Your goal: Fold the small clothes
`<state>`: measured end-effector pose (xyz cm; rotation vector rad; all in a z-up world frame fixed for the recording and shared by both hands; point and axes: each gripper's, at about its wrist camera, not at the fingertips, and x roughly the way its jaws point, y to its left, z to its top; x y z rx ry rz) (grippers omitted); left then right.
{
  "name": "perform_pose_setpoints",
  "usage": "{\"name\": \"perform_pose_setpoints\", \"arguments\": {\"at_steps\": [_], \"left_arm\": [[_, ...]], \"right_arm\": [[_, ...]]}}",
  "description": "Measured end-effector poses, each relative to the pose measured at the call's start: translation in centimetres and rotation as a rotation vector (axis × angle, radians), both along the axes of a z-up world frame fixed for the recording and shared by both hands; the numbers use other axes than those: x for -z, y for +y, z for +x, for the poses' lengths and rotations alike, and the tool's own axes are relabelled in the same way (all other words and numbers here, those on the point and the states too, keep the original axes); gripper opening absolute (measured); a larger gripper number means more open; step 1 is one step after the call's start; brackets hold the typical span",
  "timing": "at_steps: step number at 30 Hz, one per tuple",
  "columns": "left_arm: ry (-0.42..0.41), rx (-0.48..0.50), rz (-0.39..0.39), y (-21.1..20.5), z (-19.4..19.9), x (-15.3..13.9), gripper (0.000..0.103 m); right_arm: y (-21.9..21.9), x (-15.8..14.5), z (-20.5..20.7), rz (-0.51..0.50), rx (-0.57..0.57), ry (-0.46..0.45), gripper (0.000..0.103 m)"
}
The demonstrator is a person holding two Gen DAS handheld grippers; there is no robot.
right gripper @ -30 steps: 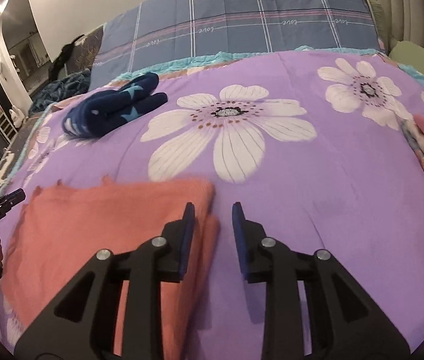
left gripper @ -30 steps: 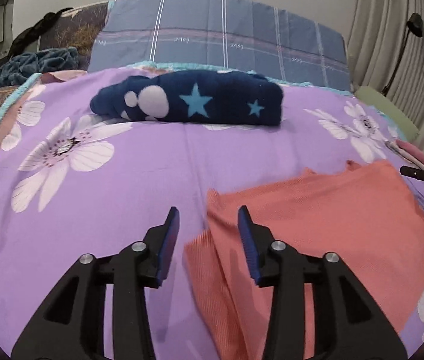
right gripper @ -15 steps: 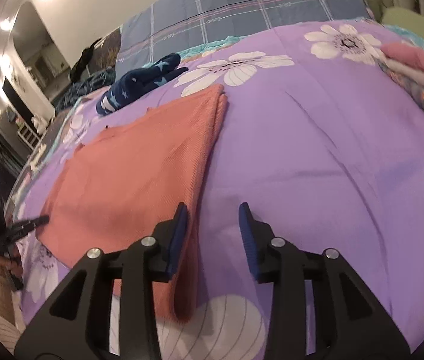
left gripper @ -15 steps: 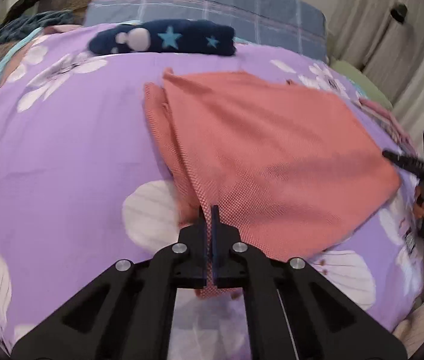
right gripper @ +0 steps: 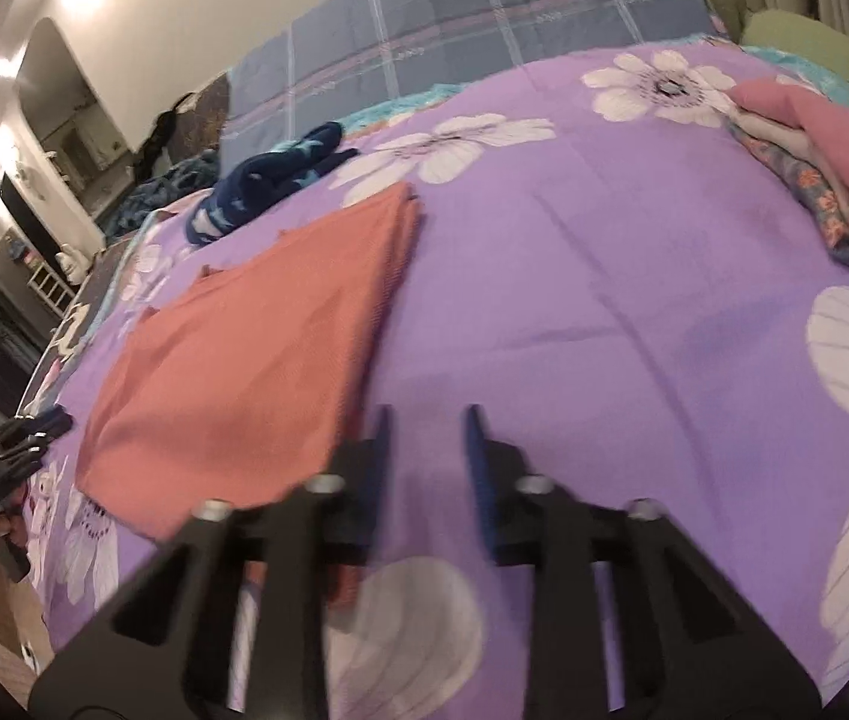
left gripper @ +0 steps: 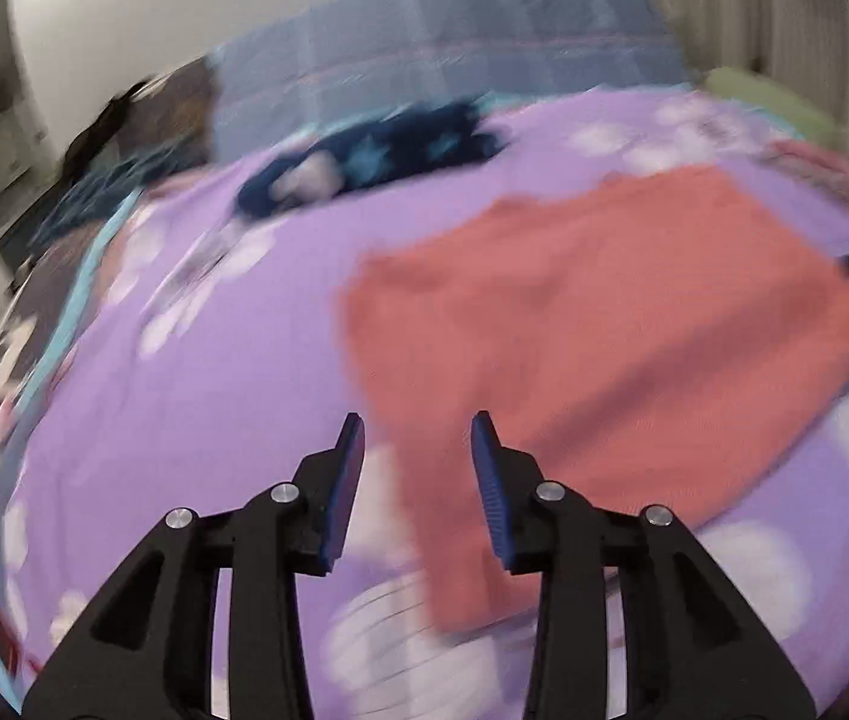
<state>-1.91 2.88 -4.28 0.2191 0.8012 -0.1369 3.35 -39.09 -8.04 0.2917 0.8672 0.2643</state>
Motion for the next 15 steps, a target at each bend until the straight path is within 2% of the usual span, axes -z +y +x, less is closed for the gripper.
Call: {"name": "perform_pose_setpoints", "arguments": {"at_steps": [2, 3, 5, 6, 8, 10, 13, 15], "left_arm": [[0.016, 0.132, -0.098, -3.8, 0.2, -0.9, 0.038], [0.056, 0.223, -0.155, -6.7, 0.5, -0.6, 0.038], [0.124, 0.358, -0.192, -11.7, 0.7, 0.4, 0.038], [0.139, 0.400, -0.186, -13.8, 0.7, 0.8, 0.038], [0.153, 0.518, -0.139, -19.2, 0.0, 1.7, 0.042], [0.134, 0.604, -0.073, -23.4, -0.9, 2.3, 0.060], [0.064, 0.691, 0.051, -27.8, -2.6, 2.7, 0.064], [0.033, 0.711, 0.137, -29.9, -3.2, 3.5, 0.064]], "right_arm": [[-0.6, -0.1, 1.1, 0.032, 0.001, 0.019, 0.016], [-0.6, -0.1, 1.8, 0.045, -0.015, 0.026, 0.016], [-0.6, -0.3, 3.1, 0.055, -0.038, 0.035, 0.016], [-0.6, -0.3, 4.0, 0.057, -0.047, 0.046, 0.015], [-0.4, -0.4, 6.0, 0.066, -0.066, 0.077, 0.016], [-0.2, -0.5, 8.0, 0.067, -0.084, 0.112, 0.018], [0.3, -0.6, 10.6, 0.082, -0.132, 0.148, 0.023], [0.9, -0.4, 11.9, 0.086, -0.162, 0.156, 0.028]]}}
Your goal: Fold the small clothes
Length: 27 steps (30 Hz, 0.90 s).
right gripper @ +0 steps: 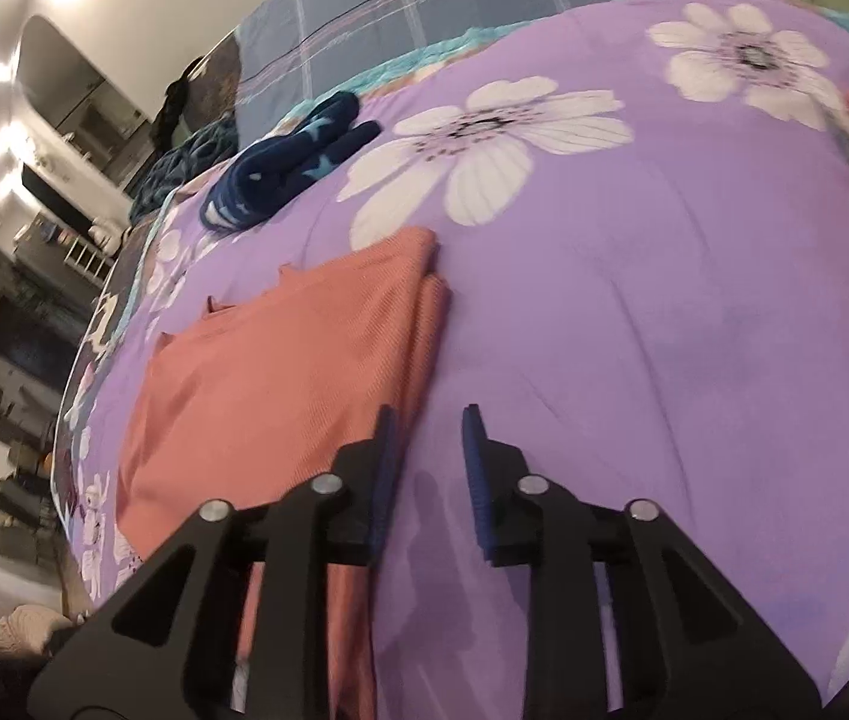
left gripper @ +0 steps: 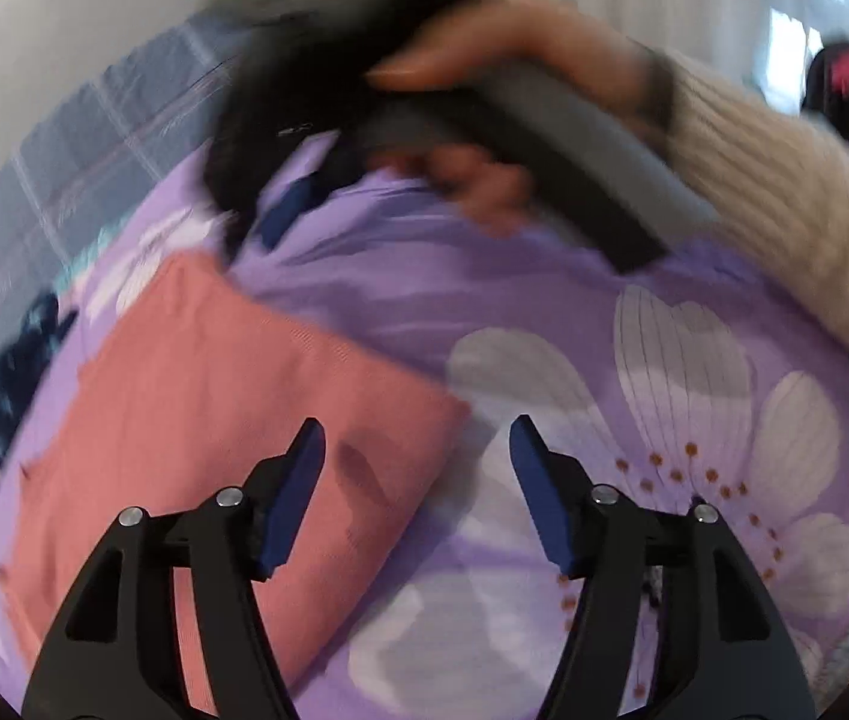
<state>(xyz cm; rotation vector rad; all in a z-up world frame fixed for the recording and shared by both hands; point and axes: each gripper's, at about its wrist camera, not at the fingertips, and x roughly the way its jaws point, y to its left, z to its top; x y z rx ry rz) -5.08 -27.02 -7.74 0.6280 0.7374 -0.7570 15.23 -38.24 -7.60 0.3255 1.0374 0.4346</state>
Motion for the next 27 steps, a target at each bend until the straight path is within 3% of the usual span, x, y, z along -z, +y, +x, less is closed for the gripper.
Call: {"name": "perform_pose_setpoints", "arguments": {"at_steps": [3, 5, 8, 9, 10, 11, 13, 16, 19, 22, 24, 27], "left_arm": [[-0.080, -0.032, 0.082, -1.1, -0.2, 0.9, 0.064], [-0.051, -0.049, 0.072, -0.7, -0.3, 1.2, 0.060], [0.022, -0.073, 0.031, 0.0, 0.3, 1.1, 0.040], [0.040, -0.077, 0.016, 0.1, 0.5, 1.0, 0.023], [0.061, -0.087, 0.001, 0.3, 1.0, 0.8, 0.009], [0.073, -0.094, -0.018, 0.4, 1.3, 0.5, 0.006], [0.065, -0.070, -0.065, 1.1, 1.1, -0.5, 0.004], [0.008, -0.008, -0.046, 0.5, 0.0, -0.6, 0.004], [0.075, -0.022, -0.053, 0.1, 0.7, 0.9, 0.004], [0.127, -0.035, -0.098, 0.6, 1.4, 1.4, 0.004], [0.149, -0.034, -0.125, 1.1, 2.2, 1.2, 0.004], [0.160, -0.032, -0.142, 1.5, 2.9, 0.9, 0.004]], "right_arm": [[0.8, 0.6, 2.1, 0.013, -0.025, 0.016, 0.037], [1.4, 1.2, 3.4, 0.035, -0.042, 0.033, 0.041], [2.6, 1.7, 4.6, 0.008, -0.062, 0.027, 0.043], [2.8, 1.7, 4.9, -0.001, -0.060, 0.018, 0.038], [2.7, 1.5, 5.3, -0.004, -0.036, -0.002, 0.009], [2.4, 1.3, 5.5, 0.018, -0.016, -0.003, 0.006], [1.9, 0.3, 5.2, 0.107, 0.004, -0.039, 0.006], [2.4, -1.6, 4.1, 0.081, -0.007, -0.140, 0.005], [2.9, 0.9, 6.0, -0.030, 0.001, -0.082, 0.006], [1.8, 3.7, 6.8, 0.044, 0.010, -0.039, 0.006], [1.1, 3.0, 6.3, 0.088, 0.013, -0.048, 0.006], [1.9, 1.9, 5.8, 0.043, -0.004, -0.086, 0.006]]}}
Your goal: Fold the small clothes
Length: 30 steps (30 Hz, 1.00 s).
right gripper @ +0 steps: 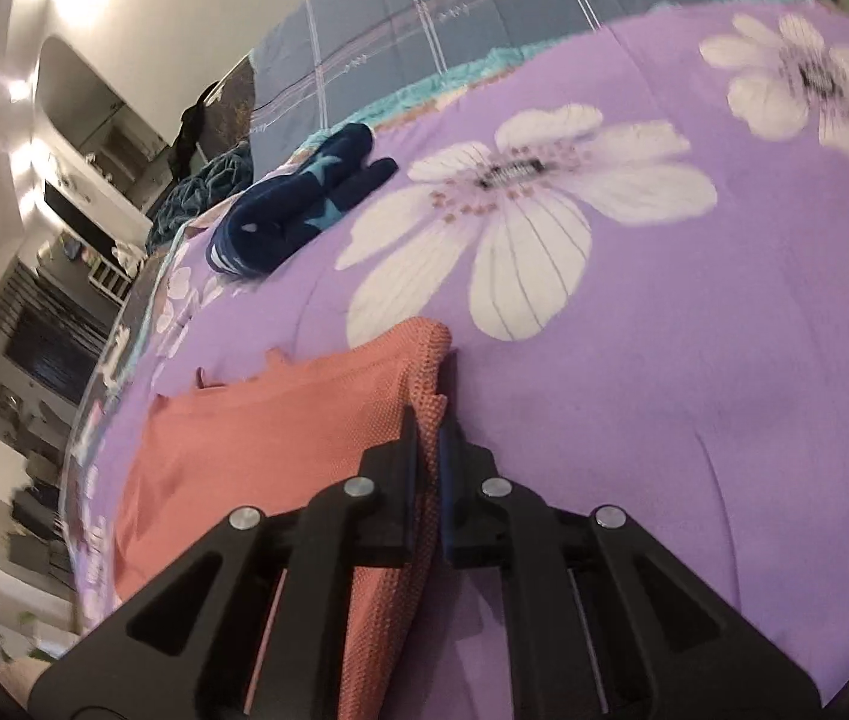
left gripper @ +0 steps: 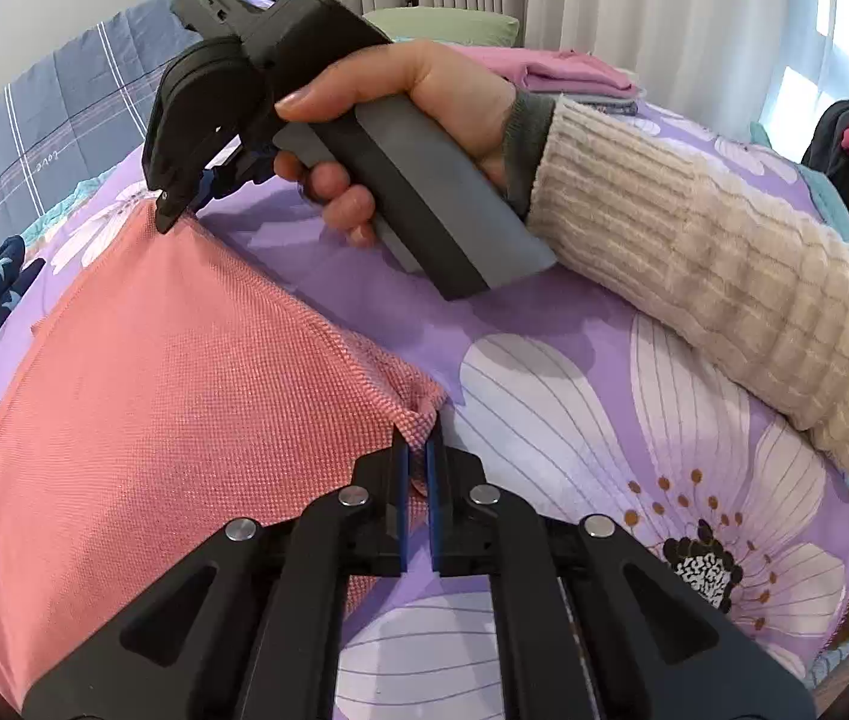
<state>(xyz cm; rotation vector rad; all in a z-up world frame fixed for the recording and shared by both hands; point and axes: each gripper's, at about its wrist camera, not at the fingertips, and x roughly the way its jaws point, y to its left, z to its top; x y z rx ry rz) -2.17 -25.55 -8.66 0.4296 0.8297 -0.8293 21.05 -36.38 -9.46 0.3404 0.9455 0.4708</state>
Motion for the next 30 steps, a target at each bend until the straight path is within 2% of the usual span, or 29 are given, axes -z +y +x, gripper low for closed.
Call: {"name": "perform_pose_setpoints", "arguments": {"at_steps": [2, 3, 4, 6, 8, 12, 18, 19, 24, 27, 30], "left_arm": [[-0.012, -0.006, 0.006, -0.1, 0.0, 0.1, 0.008], [-0.021, -0.010, 0.012, -0.2, 0.1, 0.1, 0.017], [-0.043, -0.020, 0.029, -0.3, -0.1, 0.2, 0.034], [-0.089, -0.013, 0.048, -1.0, -1.3, -0.1, 0.040], [-0.102, 0.024, 0.052, -1.7, -2.2, -0.2, 0.041], [-0.135, 0.049, 0.085, -2.9, -1.7, 0.3, 0.041], [-0.023, 0.035, -0.027, -1.4, -0.5, -0.1, 0.041], [0.002, 0.016, -0.050, -0.7, -0.2, -0.4, 0.041], [0.021, -0.026, -0.114, 2.7, 0.0, -1.4, 0.041], [0.012, -0.114, -0.099, 4.9, 1.3, -1.0, 0.041], [0.055, -0.151, -0.093, 5.1, 2.6, 0.1, 0.041]], "right_arm": [[0.6, 0.2, 0.0, -0.041, 0.000, -0.003, 0.007], [0.8, 0.5, 0.1, -0.053, 0.000, 0.000, 0.008], [0.7, 0.8, 0.2, -0.052, 0.000, 0.007, 0.008], [0.2, 1.2, 0.3, -0.022, 0.003, 0.016, 0.007], [-0.3, 1.4, 0.3, 0.016, 0.000, 0.024, 0.007], [-0.4, 1.6, 0.3, 0.031, -0.010, 0.026, 0.011], [-1.3, 0.5, -1.2, 0.005, -0.018, 0.034, 0.017], [-1.8, -0.1, -2.3, -0.026, -0.012, 0.020, 0.025], [-3.6, -2.6, -9.5, -0.106, -0.140, -0.063, 0.025], [-3.7, -3.1, -14.8, -0.096, -0.278, -0.090, 0.026], [-2.9, -2.7, -18.8, -0.073, -0.375, -0.080, 0.031]]}}
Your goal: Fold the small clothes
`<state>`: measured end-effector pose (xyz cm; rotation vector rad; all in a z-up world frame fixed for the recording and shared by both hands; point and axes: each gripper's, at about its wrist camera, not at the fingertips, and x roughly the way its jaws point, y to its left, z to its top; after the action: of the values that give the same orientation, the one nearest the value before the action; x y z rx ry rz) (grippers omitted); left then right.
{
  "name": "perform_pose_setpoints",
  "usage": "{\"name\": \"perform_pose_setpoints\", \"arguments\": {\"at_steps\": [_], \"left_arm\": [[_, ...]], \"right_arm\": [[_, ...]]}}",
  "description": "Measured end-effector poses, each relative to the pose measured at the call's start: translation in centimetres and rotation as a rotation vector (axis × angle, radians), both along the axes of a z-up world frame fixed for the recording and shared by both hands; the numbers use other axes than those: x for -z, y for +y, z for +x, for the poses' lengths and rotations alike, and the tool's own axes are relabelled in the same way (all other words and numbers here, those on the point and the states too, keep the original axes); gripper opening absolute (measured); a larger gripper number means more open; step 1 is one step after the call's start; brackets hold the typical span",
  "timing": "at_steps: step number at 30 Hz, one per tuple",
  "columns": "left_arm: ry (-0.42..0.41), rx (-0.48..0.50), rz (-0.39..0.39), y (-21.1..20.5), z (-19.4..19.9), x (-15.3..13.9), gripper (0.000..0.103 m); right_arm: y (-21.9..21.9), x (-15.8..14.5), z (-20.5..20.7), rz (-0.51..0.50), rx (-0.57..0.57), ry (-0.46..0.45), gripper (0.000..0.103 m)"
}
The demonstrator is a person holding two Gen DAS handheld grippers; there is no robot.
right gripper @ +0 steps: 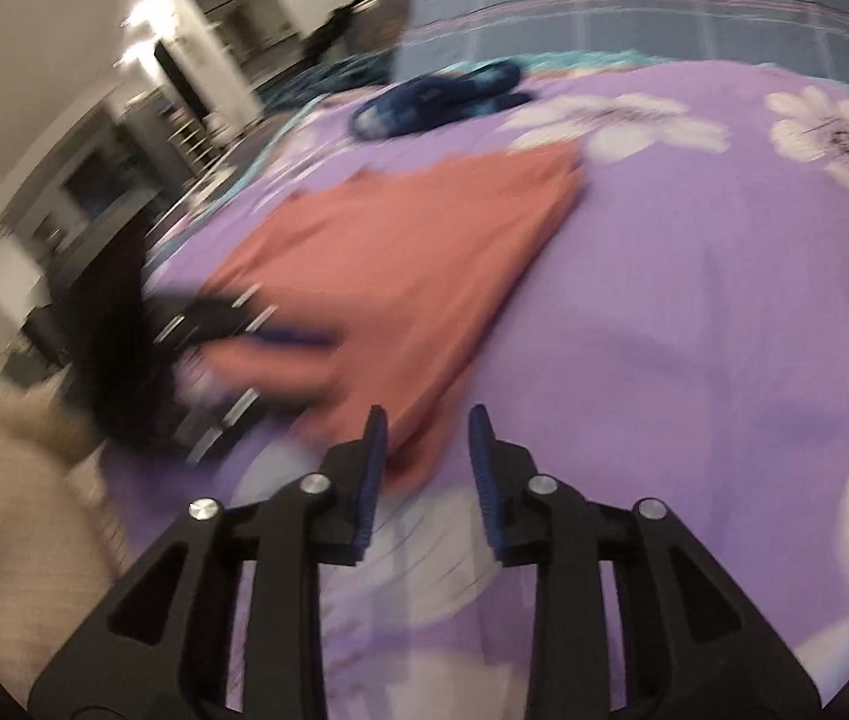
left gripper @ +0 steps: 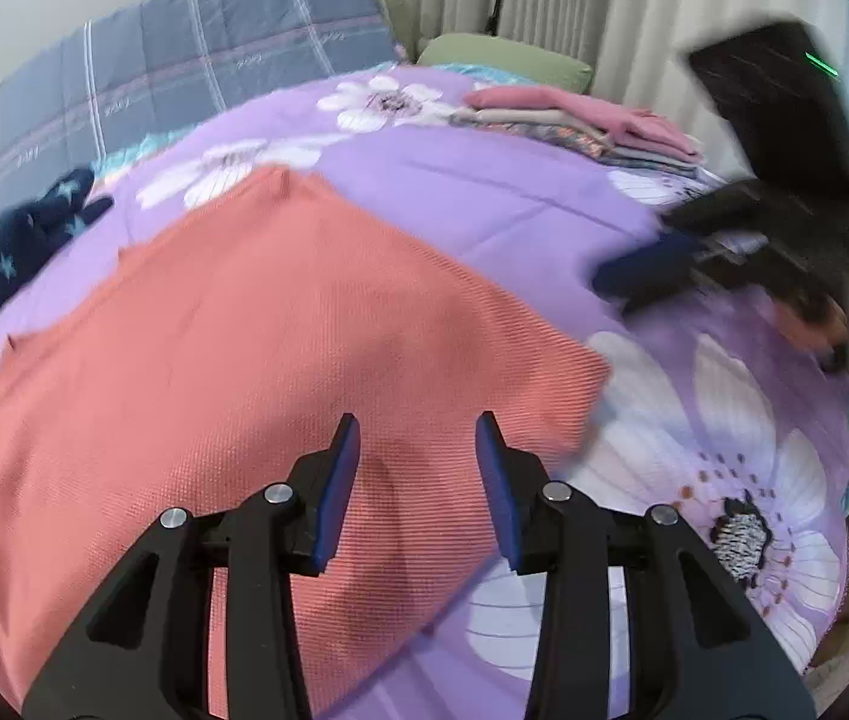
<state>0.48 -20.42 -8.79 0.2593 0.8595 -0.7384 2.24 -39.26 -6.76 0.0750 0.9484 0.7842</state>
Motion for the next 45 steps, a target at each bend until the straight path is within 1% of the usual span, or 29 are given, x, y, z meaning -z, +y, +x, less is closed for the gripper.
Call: {"name": "perform_pose_setpoints", "arguments": {"at_steps": [2, 4, 6, 7, 11, 13, 15, 16, 17, 18, 20, 23, 27, 28, 29, 30, 31, 32, 33, 34, 35, 36, 37, 39, 41, 42, 43, 44, 45], "left_arm": [[0.015, 0.004, 0.017, -0.2, 0.2, 0.6, 0.041], [-0.006, 0.009, 0.046, -0.7, 0.0, 0.9, 0.041], [-0.028, 0.013, 0.064, -0.8, -0.4, 0.8, 0.041], [-0.034, 0.015, 0.066, -0.6, -0.6, 0.7, 0.041], [-0.044, 0.040, 0.052, -0.1, -1.5, 0.3, 0.042], [-0.053, 0.090, 0.035, -0.9, -2.2, -0.1, 0.042], [-0.079, 0.159, 0.037, -2.5, -3.2, -0.4, 0.042], [-0.095, 0.183, 0.050, -3.3, -3.6, -0.4, 0.042], [-0.112, 0.207, 0.069, -4.3, -3.9, -0.2, 0.042], [-0.128, 0.226, 0.090, -5.4, -4.1, 0.0, 0.043], [-0.163, 0.240, 0.135, -7.3, -4.4, 0.6, 0.043], [-0.179, 0.219, 0.169, -8.4, -4.1, 1.0, 0.043], [-0.147, 0.190, 0.151, -7.9, -3.4, 1.0, 0.028], [-0.132, 0.191, 0.138, -7.8, -3.1, 0.9, 0.024], [-0.121, 0.198, 0.127, -7.6, -3.0, 0.9, 0.022], [-0.109, 0.210, 0.107, -7.4, -2.8, 0.8, 0.019], [-0.092, 0.223, 0.079, -7.2, -2.6, 0.8, 0.019], [-0.080, 0.224, 0.066, -7.0, -2.4, 0.9, 0.019], [-0.064, 0.225, 0.050, -6.8, -2.2, 1.0, 0.019], [-0.039, 0.229, 0.034, -6.6, -1.8, 1.3, 0.019], [-0.013, 0.231, 0.025, -6.6, -1.3, 1.5, 0.019], [0.013, 0.234, 0.017, -6.6, -0.9, 1.9, 0.019], [0.022, 0.237, 0.013, -6.7, -0.7, 2.0, 0.019], [0.021, 0.237, 0.010, -6.6, -0.7, 1.9, 0.020], [0.008, 0.242, -0.004, -6.4, -0.9, 1.7, 0.025], [0.005, 0.244, -0.014, -6.3, -0.9, 1.6, 0.031], [0.003, 0.243, -0.029, -5.8, -1.1, 1.3, 0.035], [0.002, 0.237, -0.040, -5.5, -1.2, 1.0, 0.036], [-0.001, 0.221, -0.053, -4.8, -1.3, 0.5, 0.036]], "right_arm": [[0.9, 0.4, -1.3, 0.019, -0.018, 0.000, 0.034], [1.5, 1.1, -1.2, 0.034, -0.010, 0.026, 0.034], [1.8, 2.1, -0.6, 0.007, 0.013, 0.075, 0.009], [1.9, 2.7, -0.4, -0.015, 0.019, 0.108, 0.003], [-0.4, 2.6, -0.7, 0.013, 0.026, 0.139, 0.000], [-1.6, 2.7, -0.2, -0.001, 0.068, 0.152, 0.001], [-2.9, 2.2, 0.2, 0.037, 0.114, 0.146, 0.009], [-3.9, 1.6, 0.9, 0.088, 0.159, 0.137, 0.024], [-4.6, 0.9, 1.7, 0.140, 0.197, 0.128, 0.047], [-4.9, 0.2, 2.6, 0.171, 0.228, 0.109, 0.053], [-4.5, -0.4, 4.7, 0.177, 0.262, 0.101, 0.054], [-1.9, 0.0, 9.4, 0.193, 0.275, 0.151, 0.054], [2.2, 1.8, 15.4, 0.063, 0.315, 0.173, 0.054], [3.0, 2.6, 17.0, 0.037, 0.331, 0.179, 0.052], [3.6, 3.0, 18.3, 0.007, 0.362, 0.158, 0.027], [3.7, 3.0, 18.7, -0.026, 0.396, 0.138, 0.007], [3.7, 2.4, 18.7, -0.012, 0.413, 0.134, 0.005], [3.5, 1.6, 18.5, 0.040, 0.418, 0.114, 0.005], [3.6, 0.6, 17.9, 0.066, 0.409, 0.076, 0.005], [4.0, -0.3, 17.3, 0.030, 0.389, 0.017, 0.005], [4.3, -0.2, 17.1, -0.042, 0.386, -0.011, 0.005], [4.6, 0.6, 17.4, -0.106, 0.391, -0.008, 0.006], [4.8, 2.3, 18.0, -0.163, 0.404, 0.031, 0.005], [4.6, 4.0, 18.7, -0.143, 0.416, 0.051, 0.006], [3.6, 3.3, 18.0, -0.066, 0.447, 0.055, 0.012], [3.3, 2.9, 18.2, -0.054, 0.469, 0.064, 0.019], [2.9, 1.8, 17.7, -0.084, 0.538, 0.050, 0.042], [3.2, 0.9, 17.3, -0.114, 0.582, 0.009, 0.049], [3.2, -0.1, 16.6, -0.142, 0.595, -0.039, 0.047]]}}
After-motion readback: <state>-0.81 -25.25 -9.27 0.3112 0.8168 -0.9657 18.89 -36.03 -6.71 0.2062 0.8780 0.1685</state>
